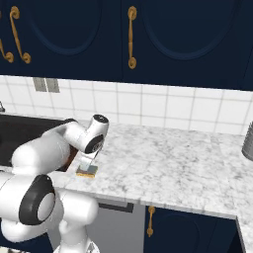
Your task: Pick up the sponge from the counter and clean the cutting board by briefly scrubbing or pressing down on the cutting board. Once finished, release the sponge.
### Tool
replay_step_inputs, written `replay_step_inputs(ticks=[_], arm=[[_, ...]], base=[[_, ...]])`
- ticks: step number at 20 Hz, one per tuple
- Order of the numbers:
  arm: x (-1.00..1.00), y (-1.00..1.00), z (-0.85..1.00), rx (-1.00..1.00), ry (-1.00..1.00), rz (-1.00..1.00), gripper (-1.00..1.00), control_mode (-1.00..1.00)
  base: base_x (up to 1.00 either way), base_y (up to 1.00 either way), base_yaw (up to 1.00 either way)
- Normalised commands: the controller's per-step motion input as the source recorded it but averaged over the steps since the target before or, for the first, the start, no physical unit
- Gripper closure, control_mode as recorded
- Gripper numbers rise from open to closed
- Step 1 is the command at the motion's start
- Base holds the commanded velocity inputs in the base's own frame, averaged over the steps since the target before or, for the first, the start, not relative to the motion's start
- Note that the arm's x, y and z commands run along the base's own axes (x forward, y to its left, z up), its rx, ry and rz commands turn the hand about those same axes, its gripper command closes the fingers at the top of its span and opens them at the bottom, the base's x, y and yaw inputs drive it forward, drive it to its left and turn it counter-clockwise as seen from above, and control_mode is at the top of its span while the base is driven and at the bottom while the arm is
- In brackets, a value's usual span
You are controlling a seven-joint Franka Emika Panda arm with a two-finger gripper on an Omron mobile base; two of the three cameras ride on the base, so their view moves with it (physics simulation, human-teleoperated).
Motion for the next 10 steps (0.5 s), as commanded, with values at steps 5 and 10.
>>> replay_step_inputs(ticks=[5,10], arm=[[-0.48,-0.30,0.83,0.00,-0.18,0.00,-1.00,-1.00],[-0.44,-0.54,0.36,0.04,-0.17,-0.03,-1.00,-1.00]], base=[[0.00,0.00,0.00],[0.00,0.00,0.00]])
